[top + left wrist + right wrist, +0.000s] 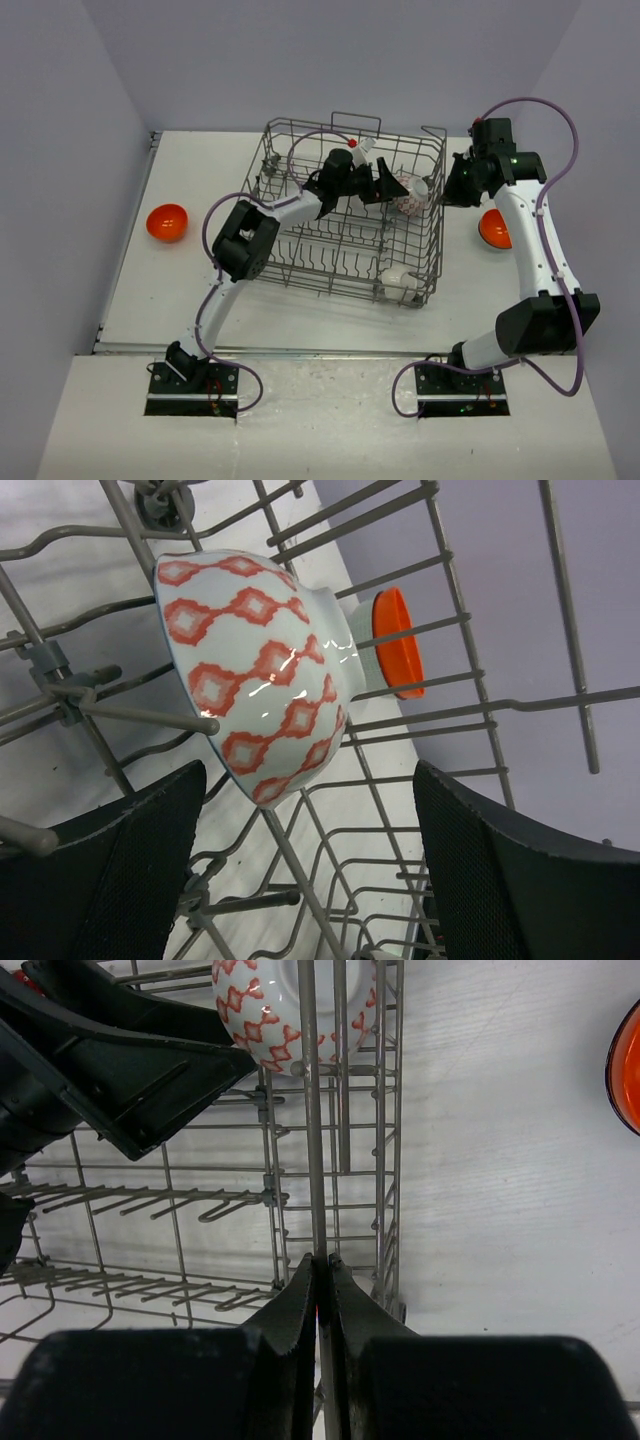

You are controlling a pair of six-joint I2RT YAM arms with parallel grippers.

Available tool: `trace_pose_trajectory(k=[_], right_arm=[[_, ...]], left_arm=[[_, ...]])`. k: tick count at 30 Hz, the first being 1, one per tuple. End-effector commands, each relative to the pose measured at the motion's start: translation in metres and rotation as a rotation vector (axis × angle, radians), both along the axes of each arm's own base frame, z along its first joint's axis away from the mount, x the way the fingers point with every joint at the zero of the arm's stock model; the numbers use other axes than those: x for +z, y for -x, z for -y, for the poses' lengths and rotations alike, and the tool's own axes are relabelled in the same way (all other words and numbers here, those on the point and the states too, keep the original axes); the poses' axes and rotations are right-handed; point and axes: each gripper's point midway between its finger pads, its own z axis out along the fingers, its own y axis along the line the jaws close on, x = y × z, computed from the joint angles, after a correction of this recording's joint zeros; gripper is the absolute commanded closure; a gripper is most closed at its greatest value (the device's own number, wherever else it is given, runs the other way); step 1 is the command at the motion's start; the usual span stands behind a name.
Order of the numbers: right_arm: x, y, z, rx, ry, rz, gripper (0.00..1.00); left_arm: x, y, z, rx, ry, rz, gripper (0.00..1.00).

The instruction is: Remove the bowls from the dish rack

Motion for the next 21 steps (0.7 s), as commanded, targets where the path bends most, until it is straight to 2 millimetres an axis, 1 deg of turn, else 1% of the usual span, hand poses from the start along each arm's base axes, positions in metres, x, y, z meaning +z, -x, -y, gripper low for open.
trace_pose_trajectory(k=[1,2,4,5,12,16,17,21], right_arm=[[0.01,0.008,-0.018,0.024,-0.06,0.013,1.0],[0.01,0.008,-0.018,0.023,-0.059,0.014,1.0],[0.01,0.007,-0.018,0.023,-0.059,0.013,1.0],[0.01,0.008,-0.019,0.028,-0.06,0.008,1.0],[0.012,0.006,-0.019,0.032,-0.058,0.021,1.0],[0.012,0.005,-0.021,0.04,-0.065,0.016,1.0],[0.012,0.005,-0.02,0.039,-0.067,0.016,1.0],[0.014,0.003,-0.021,0.043,-0.069,0.023,1.0]], left_arm=[[0.053,0.007,0.017,-0.021,0.153,0.108,0.16],[0.049,0.008,0.019,-0.025,0.164,0.095,0.17],[0.05,0.01,0.02,-0.027,0.191,0.067,0.18],[0.06,0.011,0.02,-0.024,0.218,0.089,0.18],[0.066,0.014,0.028,0.002,0.237,0.084,0.21],[0.061,0.015,0.027,0.005,0.24,0.062,0.31],[0.063,0.016,0.029,0.004,0.249,0.061,0.33],[0.06,0.018,0.03,0.023,0.254,0.033,0.36]])
